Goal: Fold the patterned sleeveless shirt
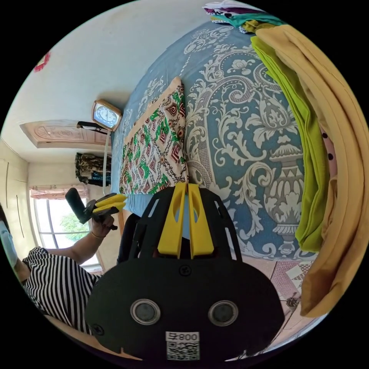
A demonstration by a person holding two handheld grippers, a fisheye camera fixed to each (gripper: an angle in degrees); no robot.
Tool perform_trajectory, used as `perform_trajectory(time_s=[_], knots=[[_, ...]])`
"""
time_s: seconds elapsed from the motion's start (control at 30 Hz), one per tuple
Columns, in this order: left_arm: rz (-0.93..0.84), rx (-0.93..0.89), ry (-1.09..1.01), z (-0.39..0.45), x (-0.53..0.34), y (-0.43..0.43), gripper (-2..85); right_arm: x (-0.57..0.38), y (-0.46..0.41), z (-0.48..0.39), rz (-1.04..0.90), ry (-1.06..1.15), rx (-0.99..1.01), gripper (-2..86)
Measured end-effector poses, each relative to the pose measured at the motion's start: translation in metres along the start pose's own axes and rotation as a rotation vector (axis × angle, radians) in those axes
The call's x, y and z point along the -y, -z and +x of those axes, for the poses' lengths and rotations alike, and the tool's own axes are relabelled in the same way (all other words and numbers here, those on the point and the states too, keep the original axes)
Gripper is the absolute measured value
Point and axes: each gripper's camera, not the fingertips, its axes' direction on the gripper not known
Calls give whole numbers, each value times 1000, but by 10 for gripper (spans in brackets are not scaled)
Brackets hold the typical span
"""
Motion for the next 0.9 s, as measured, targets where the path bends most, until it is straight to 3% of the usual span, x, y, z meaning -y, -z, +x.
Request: perform_trajectory(time_s=[0.17, 0.33, 0.43, 0.9], knots=[[-48, 127, -326, 88, 55, -77, 90, 3, 19, 13, 25, 7, 111, 7], [-109, 337, -423, 120, 74, -137, 51, 13, 28, 21, 14, 25, 183, 6], [-80, 362, -373, 114, 73, -144, 22, 19, 28, 22, -2, 51, 199, 6], [159, -34, 136, 6, 39, -81, 6, 60, 33, 61, 102, -51, 265, 64]])
